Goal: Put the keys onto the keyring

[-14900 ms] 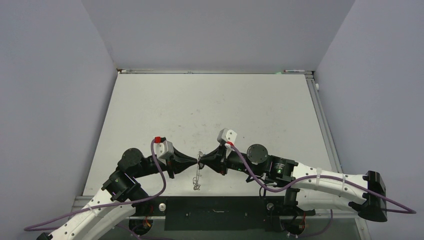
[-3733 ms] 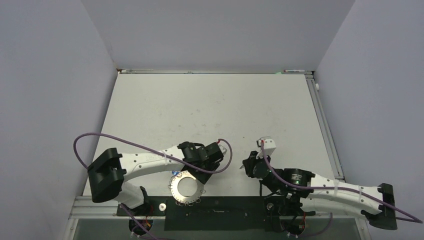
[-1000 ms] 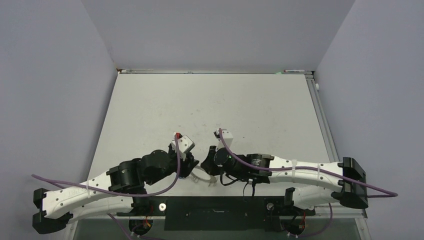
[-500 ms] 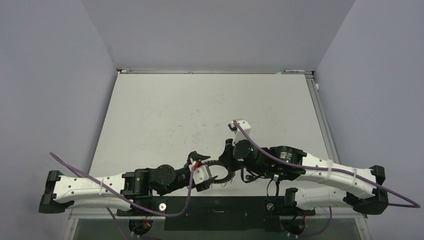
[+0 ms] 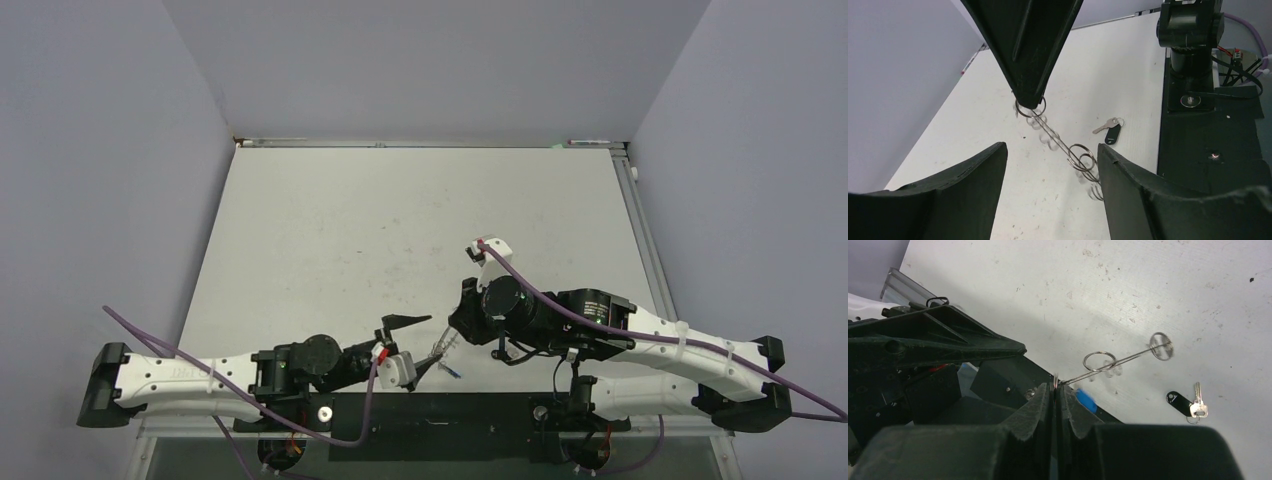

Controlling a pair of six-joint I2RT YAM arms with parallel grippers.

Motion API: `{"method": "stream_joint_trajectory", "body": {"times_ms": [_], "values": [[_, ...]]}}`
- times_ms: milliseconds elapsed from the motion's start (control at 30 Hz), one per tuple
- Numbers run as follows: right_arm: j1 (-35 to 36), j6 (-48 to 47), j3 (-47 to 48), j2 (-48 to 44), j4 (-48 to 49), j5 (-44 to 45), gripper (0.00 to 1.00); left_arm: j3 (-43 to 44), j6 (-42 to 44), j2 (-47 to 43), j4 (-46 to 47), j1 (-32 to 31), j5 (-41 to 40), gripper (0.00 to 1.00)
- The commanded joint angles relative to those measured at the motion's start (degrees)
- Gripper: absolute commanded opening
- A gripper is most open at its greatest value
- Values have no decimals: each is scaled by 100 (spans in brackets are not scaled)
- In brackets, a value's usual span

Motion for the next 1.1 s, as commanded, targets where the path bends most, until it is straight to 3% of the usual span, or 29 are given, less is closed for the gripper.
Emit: {"method": "stream_joint_trajectory", "body": {"times_ms": [0,467,1067], "values": [[62,-30,313,-71,45,-126,5,44,249,226,928,-20,131,62],[218,129,325,-38,82,-188,5,12,304,787,1712,-20,-18,46],[362,210,549,87,-43,-99,5,-136,540,860,1802,-20,-100,24]]}}
